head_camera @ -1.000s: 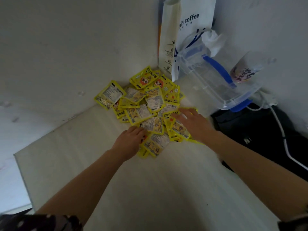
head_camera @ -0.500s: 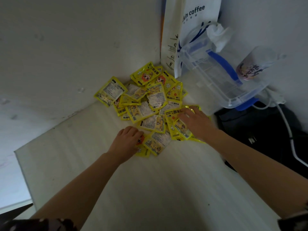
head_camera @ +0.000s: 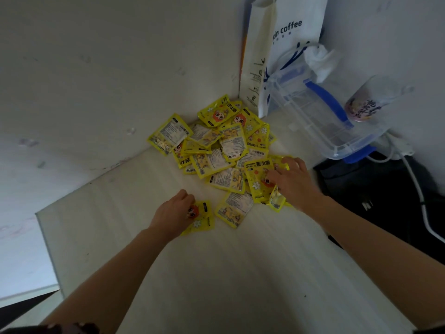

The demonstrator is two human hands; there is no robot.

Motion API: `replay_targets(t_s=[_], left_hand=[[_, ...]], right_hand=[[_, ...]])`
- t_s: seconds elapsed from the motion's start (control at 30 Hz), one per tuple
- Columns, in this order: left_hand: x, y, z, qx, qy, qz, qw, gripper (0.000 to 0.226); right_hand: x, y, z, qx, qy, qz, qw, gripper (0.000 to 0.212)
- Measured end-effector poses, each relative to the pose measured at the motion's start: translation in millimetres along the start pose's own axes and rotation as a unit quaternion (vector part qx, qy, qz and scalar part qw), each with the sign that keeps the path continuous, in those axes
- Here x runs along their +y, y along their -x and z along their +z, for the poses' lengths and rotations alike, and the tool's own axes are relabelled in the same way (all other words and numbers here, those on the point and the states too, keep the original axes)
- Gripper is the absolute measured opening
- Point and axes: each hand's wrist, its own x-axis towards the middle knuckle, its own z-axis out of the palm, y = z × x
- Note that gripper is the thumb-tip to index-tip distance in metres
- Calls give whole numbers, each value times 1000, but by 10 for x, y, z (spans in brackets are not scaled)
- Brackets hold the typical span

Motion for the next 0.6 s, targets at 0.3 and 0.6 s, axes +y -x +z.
replay_targets(t_s=[0.3, 0.6], left_hand=[[4, -57, -212, 8, 56, -35, 998, 30], [309, -522, -559, 62, 89, -1, 994, 33]], right_hand=[[57, 102, -49, 17, -253, 77, 964, 33], [2, -99, 55, 2, -469, 200, 860, 32]])
